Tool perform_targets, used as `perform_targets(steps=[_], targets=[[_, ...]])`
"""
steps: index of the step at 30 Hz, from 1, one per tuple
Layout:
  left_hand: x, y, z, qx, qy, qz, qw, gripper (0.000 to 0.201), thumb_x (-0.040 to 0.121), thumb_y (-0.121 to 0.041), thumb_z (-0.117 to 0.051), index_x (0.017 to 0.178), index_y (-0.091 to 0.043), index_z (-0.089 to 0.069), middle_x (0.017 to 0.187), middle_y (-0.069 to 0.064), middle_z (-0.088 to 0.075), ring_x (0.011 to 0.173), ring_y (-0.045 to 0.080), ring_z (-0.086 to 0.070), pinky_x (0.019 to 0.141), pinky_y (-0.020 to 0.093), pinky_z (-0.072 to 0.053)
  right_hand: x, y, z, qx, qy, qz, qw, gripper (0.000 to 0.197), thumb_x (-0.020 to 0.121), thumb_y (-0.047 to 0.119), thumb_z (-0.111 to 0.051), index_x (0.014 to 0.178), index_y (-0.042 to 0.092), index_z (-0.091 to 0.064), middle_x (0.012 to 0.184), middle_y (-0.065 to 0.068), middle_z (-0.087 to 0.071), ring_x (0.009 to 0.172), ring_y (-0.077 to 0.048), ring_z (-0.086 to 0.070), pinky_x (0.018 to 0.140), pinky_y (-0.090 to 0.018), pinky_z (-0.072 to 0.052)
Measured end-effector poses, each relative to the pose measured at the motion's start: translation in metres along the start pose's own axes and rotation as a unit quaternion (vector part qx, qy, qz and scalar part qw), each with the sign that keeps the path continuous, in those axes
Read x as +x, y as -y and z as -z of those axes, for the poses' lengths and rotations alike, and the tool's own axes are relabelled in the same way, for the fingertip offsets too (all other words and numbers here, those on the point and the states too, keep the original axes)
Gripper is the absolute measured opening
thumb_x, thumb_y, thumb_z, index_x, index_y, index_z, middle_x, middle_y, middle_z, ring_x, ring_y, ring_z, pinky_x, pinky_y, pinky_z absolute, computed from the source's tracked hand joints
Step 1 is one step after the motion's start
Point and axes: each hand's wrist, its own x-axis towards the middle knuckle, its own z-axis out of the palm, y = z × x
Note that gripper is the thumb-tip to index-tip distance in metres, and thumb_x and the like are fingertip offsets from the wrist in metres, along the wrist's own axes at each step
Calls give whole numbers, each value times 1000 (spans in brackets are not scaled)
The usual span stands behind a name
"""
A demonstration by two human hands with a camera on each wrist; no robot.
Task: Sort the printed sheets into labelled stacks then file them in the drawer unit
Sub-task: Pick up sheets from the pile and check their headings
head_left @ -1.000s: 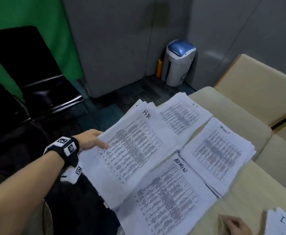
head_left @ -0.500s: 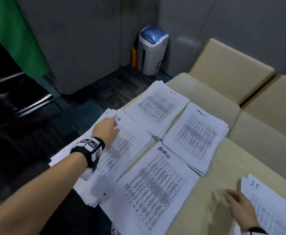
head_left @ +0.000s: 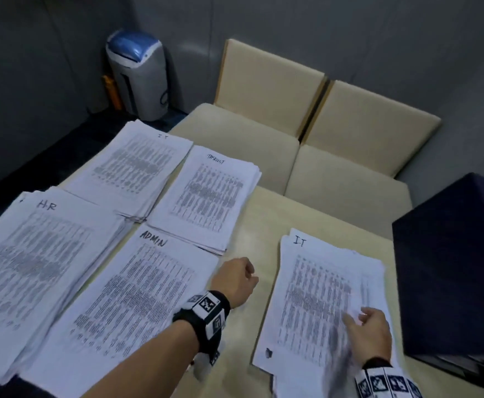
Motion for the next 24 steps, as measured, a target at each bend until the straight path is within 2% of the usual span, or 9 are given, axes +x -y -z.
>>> perform_targets(steps=[4,6,9,11,13,16,18,20,24], targets=[[4,-31,-51,20,14,42,999,52,97,-44,-55,137,-11,-51,127,5,-64,114,24,-61,95,31,-47,22,-25,19,62,68,-44,995,57,89,24,-77,133,2,-49,116,-16,-64,108,-32,-59,101,-41,-44],[3,-39,-68,86,20,65,994,46,97,-48,-52,126,-13,-56,118,6,-66,106,26,-63,88,33,-51,35,-33,21,112,130,-73,982,58,89,27,-76,134,6,-46,108,-8,-61,107,-30,-61,102,-45,-49],[-3,-47,-84,169,-1,67,983,34,97,-46,-50,97,-14,-63,98,5,-68,87,24,-66,76,30,-54,47,-39,21,168,192,-101,962,54,87,26,-79,127,12,-46,120,-12,-55,108,-33,-62,93,-48,-56],[-8,-49,-88,166,-17,46,985,35,96,-46,-50,80,-16,-59,80,1,-63,71,19,-61,67,28,-51,51,-36,21,152,209,-94,961,57,83,25,-83,125,13,-46,120,-13,-55,107,-32,-63,93,-48,-57],[-14,-53,-88,135,-30,4,990,41,94,-48,-54,67,-18,-47,63,-2,-48,56,15,-45,56,26,-39,55,-34,18,116,215,-82,966,64,76,23,-88,124,13,-47,117,-12,-59,103,-31,-65,96,-49,-56],[-20,-58,-85,62,-45,-61,995,46,96,-48,-54,62,-21,-41,55,-4,-41,50,15,-34,52,29,-29,62,-32,15,68,225,-60,970,61,72,13,-86,123,11,-54,117,-12,-63,107,-32,-64,101,-49,-52],[-21,-59,-85,26,-49,-92,994,41,100,-45,-50,67,-21,-47,57,-6,-48,53,17,-43,53,31,-33,67,-33,16,53,221,-47,973,42,80,13,-81,117,11,-60,116,-9,-63,110,-29,-60,102,-45,-50],[-22,-63,-86,-26,-18,-100,994,27,101,-31,-52,75,-26,-53,69,-8,-60,65,17,-56,62,31,-45,68,-35,19,56,196,-43,978,33,88,27,-76,112,12,-60,112,-6,-62,108,-27,-58,99,-41,-48],[-23,-82,-90,-154,38,-84,984,31,90,-1,-55,100,-30,-63,106,-9,-72,102,7,-66,89,28,-53,68,-40,24,65,153,-45,985,43,88,49,-72,101,13,-53,93,-4,-54,91,-26,-57,87,-38,-45]])
